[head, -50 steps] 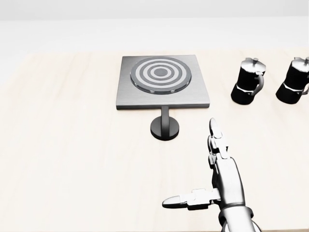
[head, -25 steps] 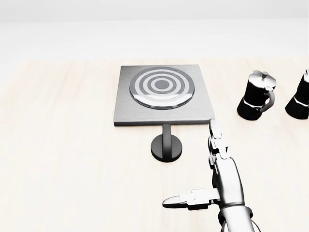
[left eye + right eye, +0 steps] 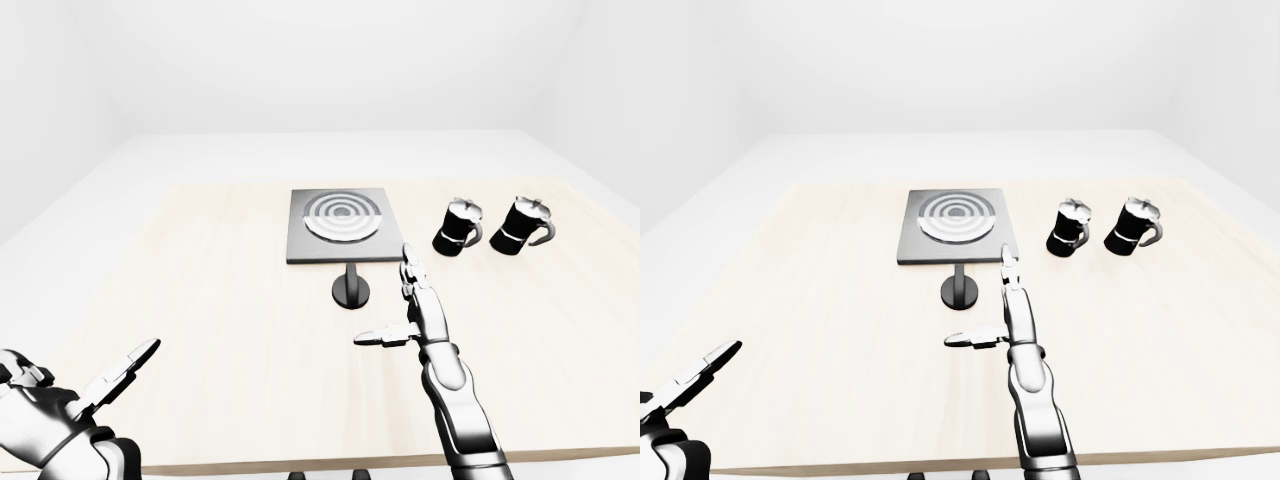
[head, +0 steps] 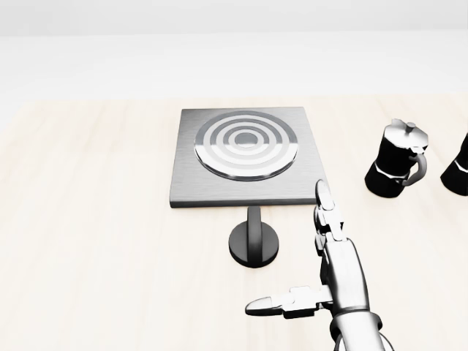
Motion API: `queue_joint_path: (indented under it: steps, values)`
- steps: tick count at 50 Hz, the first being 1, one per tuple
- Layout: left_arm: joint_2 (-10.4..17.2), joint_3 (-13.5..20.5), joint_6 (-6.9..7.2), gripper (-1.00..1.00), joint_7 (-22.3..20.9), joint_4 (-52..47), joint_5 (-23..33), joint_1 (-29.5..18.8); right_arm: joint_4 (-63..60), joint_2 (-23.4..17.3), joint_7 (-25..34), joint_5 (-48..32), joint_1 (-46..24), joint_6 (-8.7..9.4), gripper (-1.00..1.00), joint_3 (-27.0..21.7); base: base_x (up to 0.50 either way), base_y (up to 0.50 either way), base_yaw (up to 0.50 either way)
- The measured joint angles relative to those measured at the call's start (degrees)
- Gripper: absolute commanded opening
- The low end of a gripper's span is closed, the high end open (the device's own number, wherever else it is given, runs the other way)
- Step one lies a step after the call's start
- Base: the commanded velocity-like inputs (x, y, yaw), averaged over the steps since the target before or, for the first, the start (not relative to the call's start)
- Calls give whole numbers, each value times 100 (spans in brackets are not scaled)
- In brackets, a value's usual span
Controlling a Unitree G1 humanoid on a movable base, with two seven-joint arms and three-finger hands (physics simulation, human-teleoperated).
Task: Turn off the stove.
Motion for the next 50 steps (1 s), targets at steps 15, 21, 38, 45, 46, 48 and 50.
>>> queue_joint_path:
  steps: [15,21,38,45,46,48,50]
  values:
    - [-2,5,0,100,8,31,2,0,-12,3,9,-4,3,13,100,10,18,3,0]
    - [7,-7,0,100,21,47,15,-1,7,1,10,-8,0,5,100,10,18,9,0]
    - [28,-23,0,100,47,75,23,-16,6,9,-16,-8,-1,32,100,4,11,9,0]
    - [31,-22,0,100,48,71,18,-20,10,14,-36,-17,-2,58,100,22,0,0,0]
    - [32,-22,0,100,47,76,17,-21,18,13,-37,-18,-4,55,100,23,0,0,0]
    - [32,-21,0,100,47,70,10,-19,24,14,-37,-22,-6,55,100,29,0,0,0]
    - [32,-21,0,100,46,67,7,-18,27,14,-36,-28,-6,59,100,37,0,0,0]
